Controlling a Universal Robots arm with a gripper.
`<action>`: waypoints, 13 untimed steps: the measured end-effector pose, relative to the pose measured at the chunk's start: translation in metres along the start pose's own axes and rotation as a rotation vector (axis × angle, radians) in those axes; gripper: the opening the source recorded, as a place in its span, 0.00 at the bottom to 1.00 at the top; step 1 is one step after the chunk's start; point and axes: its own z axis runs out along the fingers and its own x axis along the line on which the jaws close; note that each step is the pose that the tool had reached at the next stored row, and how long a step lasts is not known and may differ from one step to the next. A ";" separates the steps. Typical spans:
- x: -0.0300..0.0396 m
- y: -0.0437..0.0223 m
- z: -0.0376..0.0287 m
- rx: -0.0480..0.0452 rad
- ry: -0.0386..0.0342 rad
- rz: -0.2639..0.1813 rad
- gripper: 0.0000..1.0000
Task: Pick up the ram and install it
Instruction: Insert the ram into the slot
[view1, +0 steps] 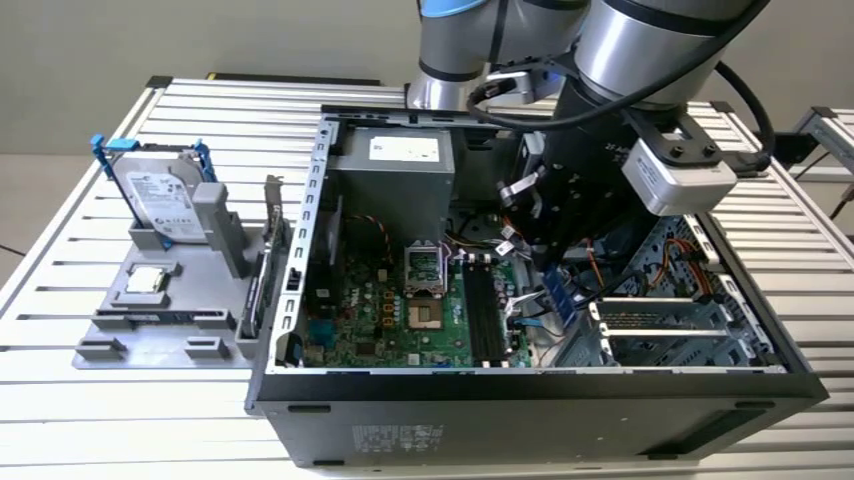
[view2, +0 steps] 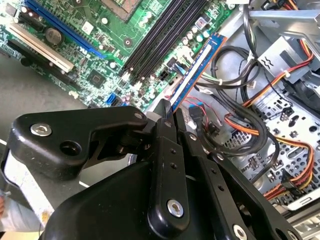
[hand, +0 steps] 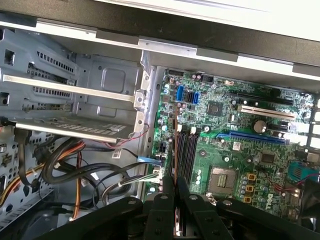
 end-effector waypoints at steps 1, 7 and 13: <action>0.0000 0.0000 0.0006 -0.0001 0.0000 0.000 0.00; 0.0000 0.0000 0.0022 0.0024 0.0003 0.000 0.00; 0.0000 -0.0001 0.0027 0.0184 0.0024 0.003 0.00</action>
